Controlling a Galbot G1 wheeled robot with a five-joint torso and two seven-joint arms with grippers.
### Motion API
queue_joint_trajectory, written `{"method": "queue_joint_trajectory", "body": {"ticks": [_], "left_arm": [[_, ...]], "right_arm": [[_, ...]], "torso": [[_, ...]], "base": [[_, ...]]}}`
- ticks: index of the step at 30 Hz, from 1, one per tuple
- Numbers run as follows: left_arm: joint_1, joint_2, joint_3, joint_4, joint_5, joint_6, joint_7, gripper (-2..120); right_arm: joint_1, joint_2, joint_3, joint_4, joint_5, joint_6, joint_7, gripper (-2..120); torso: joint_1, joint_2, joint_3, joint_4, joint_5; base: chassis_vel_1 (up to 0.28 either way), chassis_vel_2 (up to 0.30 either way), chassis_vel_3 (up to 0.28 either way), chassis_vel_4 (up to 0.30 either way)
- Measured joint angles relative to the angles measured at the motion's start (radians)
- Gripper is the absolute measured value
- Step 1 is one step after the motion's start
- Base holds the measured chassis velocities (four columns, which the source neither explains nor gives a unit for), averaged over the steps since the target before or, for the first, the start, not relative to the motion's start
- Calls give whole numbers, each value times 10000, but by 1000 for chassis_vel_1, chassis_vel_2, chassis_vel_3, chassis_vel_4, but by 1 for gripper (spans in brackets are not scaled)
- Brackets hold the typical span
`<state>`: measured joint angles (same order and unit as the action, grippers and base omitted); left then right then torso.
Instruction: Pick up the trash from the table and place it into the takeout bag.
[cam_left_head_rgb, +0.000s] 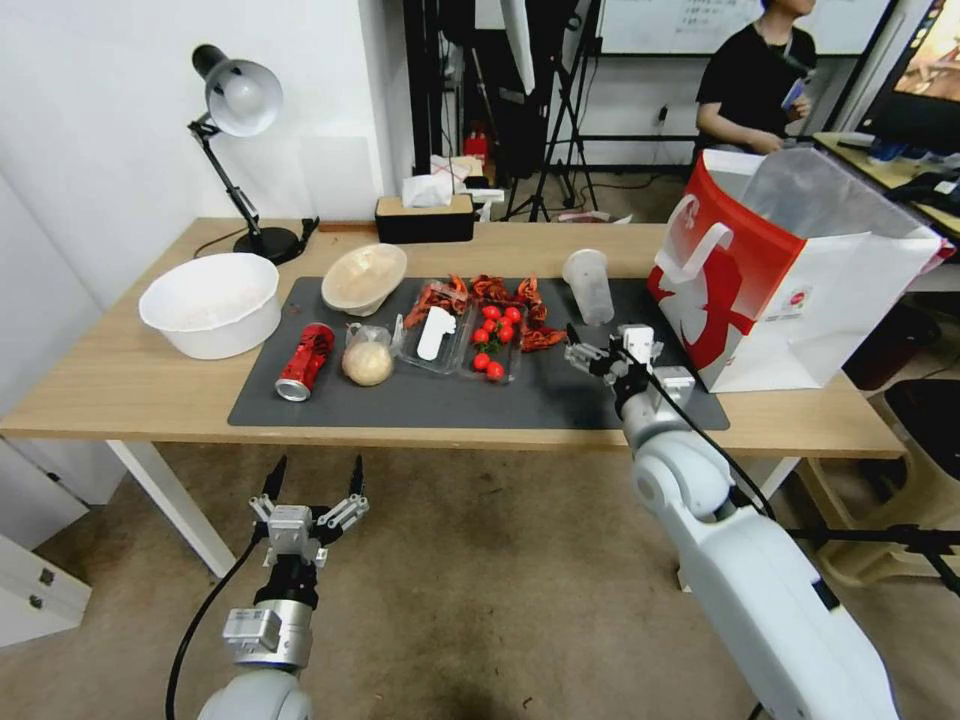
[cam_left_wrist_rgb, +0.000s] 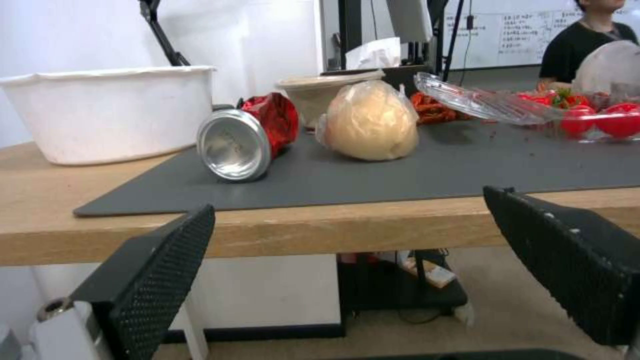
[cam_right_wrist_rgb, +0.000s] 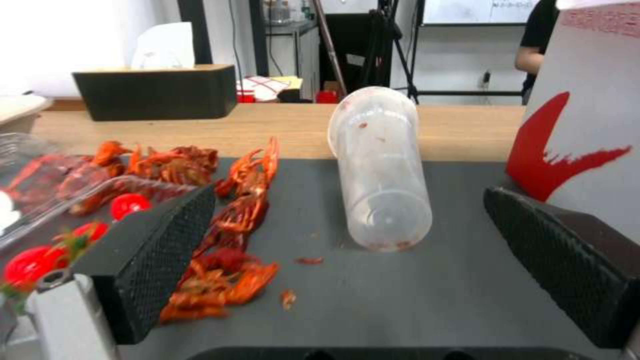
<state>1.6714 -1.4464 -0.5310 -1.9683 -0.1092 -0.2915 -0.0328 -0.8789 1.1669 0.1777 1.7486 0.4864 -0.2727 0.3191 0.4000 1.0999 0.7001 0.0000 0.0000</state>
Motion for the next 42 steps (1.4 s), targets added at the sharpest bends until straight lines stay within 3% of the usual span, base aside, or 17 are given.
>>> {"method": "queue_joint_trajectory", "body": {"ticks": [20,42], "left_arm": [[-164,107,92,196,-11,75,37,100],[-231,149,71,249,-61,176,12,100]], "right_arm": [[2113,262,-481,-2476,393,-694,-132,100],[3530,542,-492,-4196,453,-942,-472,100]], "torso": [[1,0,0,0,0],[1,2,-1,-1,0]], "base": [[0,0,0,0],[0,0,0,0]]}}
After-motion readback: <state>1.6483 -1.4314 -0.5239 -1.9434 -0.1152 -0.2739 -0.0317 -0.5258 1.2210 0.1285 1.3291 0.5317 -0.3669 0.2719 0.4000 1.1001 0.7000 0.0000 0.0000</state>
